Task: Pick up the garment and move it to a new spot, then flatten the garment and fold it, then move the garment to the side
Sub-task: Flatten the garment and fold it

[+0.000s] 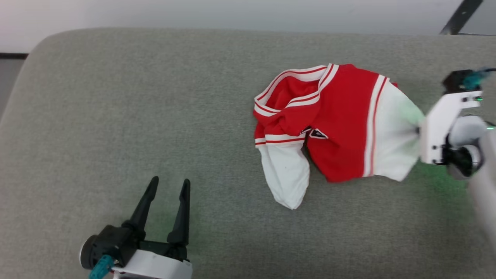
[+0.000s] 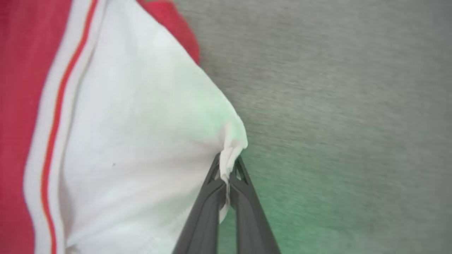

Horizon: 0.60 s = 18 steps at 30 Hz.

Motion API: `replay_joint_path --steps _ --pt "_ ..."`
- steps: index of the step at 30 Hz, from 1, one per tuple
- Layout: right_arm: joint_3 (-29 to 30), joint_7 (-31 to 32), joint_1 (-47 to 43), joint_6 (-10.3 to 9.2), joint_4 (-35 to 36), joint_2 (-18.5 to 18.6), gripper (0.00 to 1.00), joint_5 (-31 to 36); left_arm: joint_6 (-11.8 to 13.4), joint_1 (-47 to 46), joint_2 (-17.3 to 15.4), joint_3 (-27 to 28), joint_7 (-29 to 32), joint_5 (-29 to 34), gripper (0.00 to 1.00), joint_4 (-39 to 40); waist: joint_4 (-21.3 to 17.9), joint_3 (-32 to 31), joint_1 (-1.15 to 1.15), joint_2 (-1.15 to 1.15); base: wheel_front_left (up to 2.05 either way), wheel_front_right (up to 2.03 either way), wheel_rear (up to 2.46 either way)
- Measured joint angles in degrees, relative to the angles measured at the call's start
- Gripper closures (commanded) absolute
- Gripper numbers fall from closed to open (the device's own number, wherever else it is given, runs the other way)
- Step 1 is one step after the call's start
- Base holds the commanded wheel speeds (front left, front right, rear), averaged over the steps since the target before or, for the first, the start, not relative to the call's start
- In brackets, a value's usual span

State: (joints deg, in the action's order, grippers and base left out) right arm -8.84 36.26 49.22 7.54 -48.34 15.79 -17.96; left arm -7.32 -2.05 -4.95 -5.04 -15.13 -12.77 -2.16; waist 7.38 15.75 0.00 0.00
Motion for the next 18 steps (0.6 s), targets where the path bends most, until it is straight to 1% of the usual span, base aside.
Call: replay_joint_path --steps 6,12,15,18 --pt "2.99 -0.65 -0.87 0.00 2.02 5.49 1.00 -1.92 -0.01 0.09 -0.64 0.04 0.00 -0.13 0.00 0.68 -2.35 -0.46 0.00 0.00 0.00 0.00 0.00" --pt "8.82 -1.96 -2.19 -0.01 3.43 10.73 1.00 -0.42 -0.01 -0.21 -1.40 -0.25 0.00 -0.15 0.00 0.98 -3.63 0.35 0.00 0.00 0.00 0.00 0.00" --pt "12.73 -3.88 -2.61 -0.01 3.64 12.00 1.00 1.33 -0.01 -0.58 -1.77 -0.41 0.00 -0.37 0.00 1.11 -3.72 1.02 0.00 0.00 0.00 0.00 0.00" --pt "15.77 -5.31 -3.38 -0.01 3.08 11.93 1.00 4.38 -0.01 -0.91 -1.97 -0.56 0.00 -0.38 0.00 0.96 -3.57 1.64 0.00 0.00 0.00 0.00 0.00"
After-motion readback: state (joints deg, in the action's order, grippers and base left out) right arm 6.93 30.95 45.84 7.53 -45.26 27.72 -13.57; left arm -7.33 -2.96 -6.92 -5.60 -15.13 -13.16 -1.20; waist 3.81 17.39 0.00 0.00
